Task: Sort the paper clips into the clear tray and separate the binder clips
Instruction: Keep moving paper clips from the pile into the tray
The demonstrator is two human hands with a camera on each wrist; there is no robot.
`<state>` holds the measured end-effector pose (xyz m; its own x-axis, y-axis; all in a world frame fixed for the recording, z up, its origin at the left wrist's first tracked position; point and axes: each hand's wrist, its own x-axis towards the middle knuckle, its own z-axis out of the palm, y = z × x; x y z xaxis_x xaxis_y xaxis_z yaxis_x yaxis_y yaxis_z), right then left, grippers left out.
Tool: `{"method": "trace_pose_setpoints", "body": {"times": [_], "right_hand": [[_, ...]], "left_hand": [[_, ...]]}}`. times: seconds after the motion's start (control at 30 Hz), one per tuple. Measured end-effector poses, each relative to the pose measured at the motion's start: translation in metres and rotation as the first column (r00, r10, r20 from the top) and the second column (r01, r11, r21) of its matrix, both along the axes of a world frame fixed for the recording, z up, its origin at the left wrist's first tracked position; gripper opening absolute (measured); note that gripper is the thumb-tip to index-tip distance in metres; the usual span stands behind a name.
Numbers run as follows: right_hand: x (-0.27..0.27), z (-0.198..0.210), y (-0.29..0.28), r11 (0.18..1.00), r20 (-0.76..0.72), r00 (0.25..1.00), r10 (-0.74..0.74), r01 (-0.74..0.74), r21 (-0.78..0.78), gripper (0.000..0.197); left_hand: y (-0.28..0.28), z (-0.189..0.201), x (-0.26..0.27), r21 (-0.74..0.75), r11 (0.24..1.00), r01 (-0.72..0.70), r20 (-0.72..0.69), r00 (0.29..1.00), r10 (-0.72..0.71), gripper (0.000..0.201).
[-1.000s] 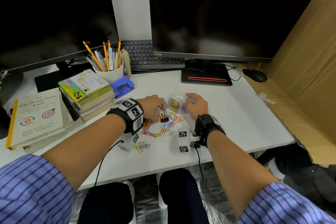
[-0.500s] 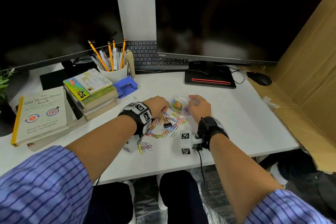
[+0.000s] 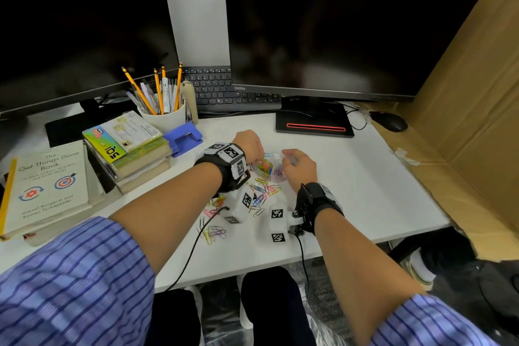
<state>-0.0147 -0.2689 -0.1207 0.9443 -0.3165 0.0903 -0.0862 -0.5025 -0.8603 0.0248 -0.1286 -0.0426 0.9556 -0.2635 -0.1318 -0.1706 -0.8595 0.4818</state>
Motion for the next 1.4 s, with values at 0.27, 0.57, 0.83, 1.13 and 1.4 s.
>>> {"method": "trace_pose_setpoints", "body": {"times": [0.27,0.57,0.83,1.13,1.4], "right_hand": [[0.0,0.0,0.0,1.0,-0.012,1.0,-0.006,0.007,0.014,0.033],[0.0,0.001,0.0,1.0,-0.019,1.0,-0.004,0.004,-0.007,0.032],[-0.001,0.004,0.001,1.0,-0.023,1.0,0.004,-0.004,-0.007,0.033],[-0.002,0.004,0.0,1.0,-0.017,1.0,0.009,-0.008,0.008,0.033],[-0.001,0.003,0.0,1.0,-0.018,1.0,-0.003,0.004,0.027,0.032]], "left_hand": [[-0.007,0.0,0.002,0.056,0.998,0.014,0.002,1.0,-0.014,0.024],[0.006,-0.004,-0.01,0.046,0.996,0.082,0.149,0.985,-0.088,0.035],[0.018,-0.011,-0.013,0.128,0.989,0.074,0.081,0.993,-0.085,0.029],[0.015,-0.003,-0.005,-0.146,0.987,-0.064,0.042,0.997,0.071,0.023],[0.0,-0.007,0.003,0.098,0.995,-0.001,-0.005,1.0,0.002,0.031]]}}
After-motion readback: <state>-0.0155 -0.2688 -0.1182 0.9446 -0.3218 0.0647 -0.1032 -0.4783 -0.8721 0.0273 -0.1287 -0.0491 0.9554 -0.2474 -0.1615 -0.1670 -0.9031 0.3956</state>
